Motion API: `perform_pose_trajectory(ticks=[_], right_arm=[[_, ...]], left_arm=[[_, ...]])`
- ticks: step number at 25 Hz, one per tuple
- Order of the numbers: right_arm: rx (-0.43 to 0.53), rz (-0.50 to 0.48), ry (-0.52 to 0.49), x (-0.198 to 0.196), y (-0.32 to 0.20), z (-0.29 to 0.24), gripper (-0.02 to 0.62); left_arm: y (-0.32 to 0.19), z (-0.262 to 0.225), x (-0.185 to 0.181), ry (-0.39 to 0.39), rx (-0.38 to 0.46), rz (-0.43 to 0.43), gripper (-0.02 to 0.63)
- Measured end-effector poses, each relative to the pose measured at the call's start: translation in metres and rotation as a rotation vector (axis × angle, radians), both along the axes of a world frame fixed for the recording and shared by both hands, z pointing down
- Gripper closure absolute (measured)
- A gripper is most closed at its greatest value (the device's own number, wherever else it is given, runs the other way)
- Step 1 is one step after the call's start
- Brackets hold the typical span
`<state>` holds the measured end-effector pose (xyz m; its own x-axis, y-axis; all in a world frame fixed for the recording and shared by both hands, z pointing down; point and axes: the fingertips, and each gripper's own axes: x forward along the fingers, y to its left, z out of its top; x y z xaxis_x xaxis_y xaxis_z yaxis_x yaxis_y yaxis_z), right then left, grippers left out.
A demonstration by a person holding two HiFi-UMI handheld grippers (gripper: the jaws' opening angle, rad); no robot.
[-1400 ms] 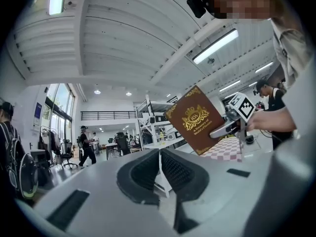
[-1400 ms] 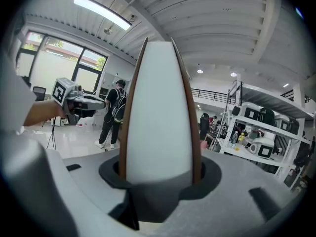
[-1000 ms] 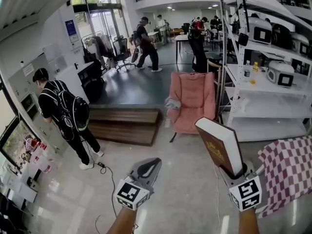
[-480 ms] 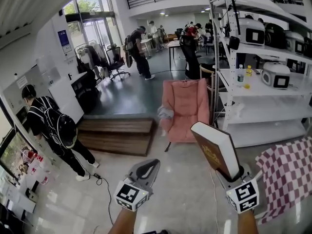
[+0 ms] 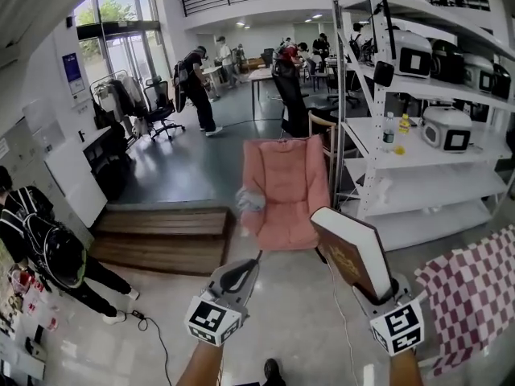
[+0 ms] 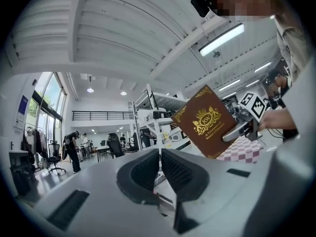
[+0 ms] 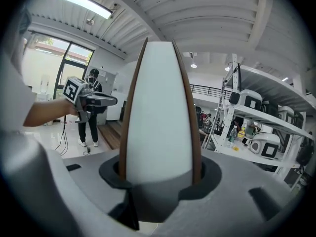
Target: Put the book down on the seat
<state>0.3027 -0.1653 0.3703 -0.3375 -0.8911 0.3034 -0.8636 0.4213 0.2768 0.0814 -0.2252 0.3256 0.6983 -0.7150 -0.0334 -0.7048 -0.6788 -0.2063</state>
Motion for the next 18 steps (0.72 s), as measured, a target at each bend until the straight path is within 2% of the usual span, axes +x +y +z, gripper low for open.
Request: perform_pose_trajectory(ticks=[8,18], right_arm=[[-0.040,0.061,-0.012,-0.030,-0.121,0.004,0.382],[-0.071,0.101,0.011,-0.049,-0.226,0.008,0.382]], left_arm=[[-0.140,-0.005,-0.011,-0.013,-0.006,0.098,0.595],[-0.255,0.001,-0.031,-0.001,-0.026,0.133,0.595]])
